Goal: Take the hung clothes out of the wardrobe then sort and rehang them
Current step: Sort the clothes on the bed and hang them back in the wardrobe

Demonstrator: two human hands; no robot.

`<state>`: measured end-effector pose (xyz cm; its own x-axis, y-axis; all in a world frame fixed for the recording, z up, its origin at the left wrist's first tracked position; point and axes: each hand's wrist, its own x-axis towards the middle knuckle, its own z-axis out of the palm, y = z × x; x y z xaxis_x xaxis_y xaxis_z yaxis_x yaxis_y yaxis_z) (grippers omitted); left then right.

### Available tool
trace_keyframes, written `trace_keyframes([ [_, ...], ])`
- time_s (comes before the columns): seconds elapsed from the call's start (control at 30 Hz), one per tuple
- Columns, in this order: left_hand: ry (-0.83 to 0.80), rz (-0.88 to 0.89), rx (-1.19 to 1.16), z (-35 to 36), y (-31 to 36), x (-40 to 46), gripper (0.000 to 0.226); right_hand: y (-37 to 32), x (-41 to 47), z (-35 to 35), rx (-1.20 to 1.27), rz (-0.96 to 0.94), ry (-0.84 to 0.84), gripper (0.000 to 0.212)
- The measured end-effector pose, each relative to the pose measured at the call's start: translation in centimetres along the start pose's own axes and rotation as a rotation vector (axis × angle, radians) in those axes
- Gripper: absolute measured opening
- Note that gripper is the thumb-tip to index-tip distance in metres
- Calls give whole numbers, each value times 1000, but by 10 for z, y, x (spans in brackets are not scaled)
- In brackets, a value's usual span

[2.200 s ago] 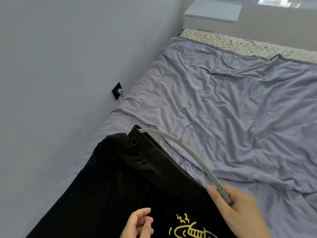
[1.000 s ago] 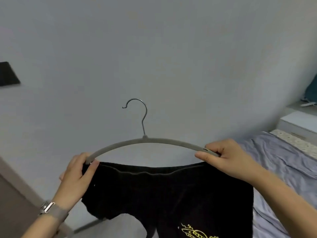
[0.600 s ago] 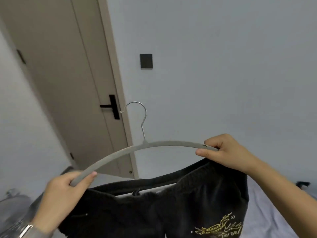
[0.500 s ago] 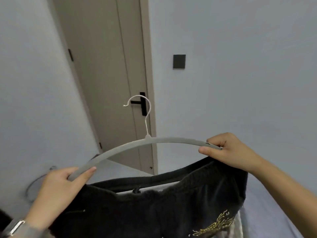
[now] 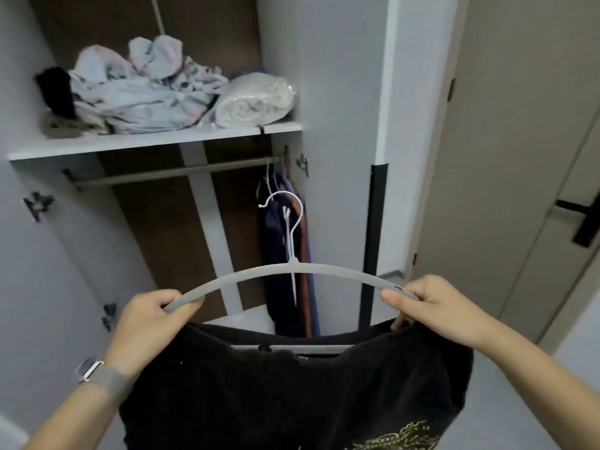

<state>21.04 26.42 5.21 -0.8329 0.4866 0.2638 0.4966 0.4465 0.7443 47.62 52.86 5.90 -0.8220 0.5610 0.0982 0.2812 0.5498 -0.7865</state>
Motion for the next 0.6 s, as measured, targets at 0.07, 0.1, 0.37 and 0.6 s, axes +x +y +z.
trace_keyframes([
  [0.07, 121, 9, 44, -28, -30, 15, 45, -25, 25, 40, 22, -23, -18, 50],
  [0.1, 168, 13, 53, -38, -43, 21, 39, -33, 36, 57, 24, -24, -29, 53],
  [0.37, 178, -34, -56, -40, -132, 72, 24, -48, 145, 127, -37, 9, 10, 58],
  [0.6, -7, -14, -104, 18, -140, 167, 23, -27, 290, 157, 36, 57, 85, 55],
])
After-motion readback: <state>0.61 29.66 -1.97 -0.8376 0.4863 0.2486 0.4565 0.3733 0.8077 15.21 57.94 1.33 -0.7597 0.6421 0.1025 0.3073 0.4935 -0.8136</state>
